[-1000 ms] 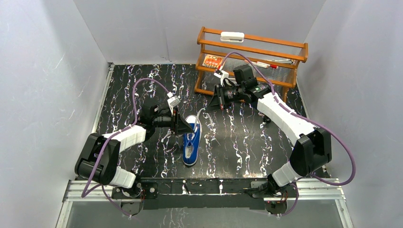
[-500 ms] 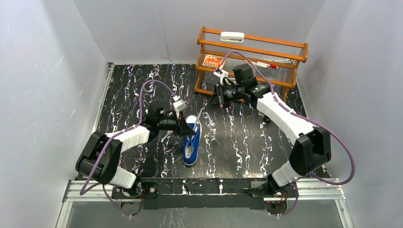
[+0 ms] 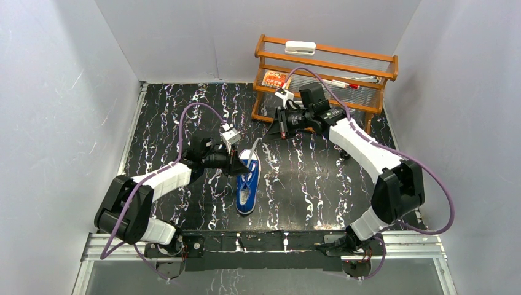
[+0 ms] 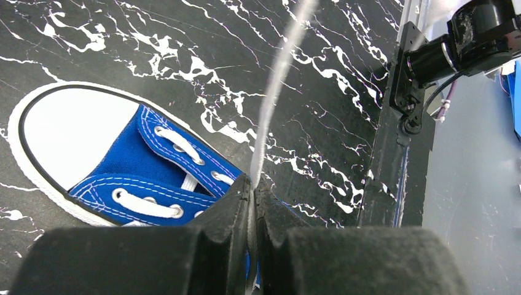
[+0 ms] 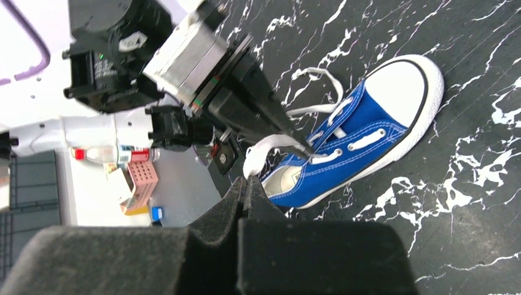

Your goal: Tie the shoes

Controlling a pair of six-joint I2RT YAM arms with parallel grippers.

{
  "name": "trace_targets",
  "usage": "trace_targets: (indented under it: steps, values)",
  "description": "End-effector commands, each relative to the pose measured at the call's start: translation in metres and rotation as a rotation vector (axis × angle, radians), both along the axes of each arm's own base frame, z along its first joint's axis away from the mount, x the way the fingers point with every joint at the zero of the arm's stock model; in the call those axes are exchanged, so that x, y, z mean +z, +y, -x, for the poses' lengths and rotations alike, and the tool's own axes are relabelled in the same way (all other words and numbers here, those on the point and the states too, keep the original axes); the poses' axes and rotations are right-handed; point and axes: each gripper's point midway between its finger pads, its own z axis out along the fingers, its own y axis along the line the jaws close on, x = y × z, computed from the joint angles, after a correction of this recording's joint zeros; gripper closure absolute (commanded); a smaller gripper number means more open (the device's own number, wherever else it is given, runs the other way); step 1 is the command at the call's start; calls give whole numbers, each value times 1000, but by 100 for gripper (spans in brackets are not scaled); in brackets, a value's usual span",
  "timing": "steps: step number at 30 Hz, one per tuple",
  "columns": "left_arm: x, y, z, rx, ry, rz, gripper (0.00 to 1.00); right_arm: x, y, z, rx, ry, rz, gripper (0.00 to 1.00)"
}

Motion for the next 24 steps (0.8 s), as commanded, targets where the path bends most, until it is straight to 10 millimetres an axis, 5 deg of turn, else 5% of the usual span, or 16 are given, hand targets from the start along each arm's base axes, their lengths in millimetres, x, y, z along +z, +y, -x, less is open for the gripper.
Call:
trace_targets:
  steps: [1, 9, 17, 24]
  values:
    - [29, -7, -1, -55, -76, 61, 96, 4, 18, -37, -126, 53, -51, 100]
    - [37, -8, -1, -48, -97, 88, 97, -47, 46, -79, -270, 317, -34, 100]
    - [35, -10, 2, -59, -103, 112, 97, -84, 58, -66, -312, 511, 54, 100]
    - [35, -8, 4, -53, -116, 113, 97, -95, 73, -64, -376, 645, 86, 100]
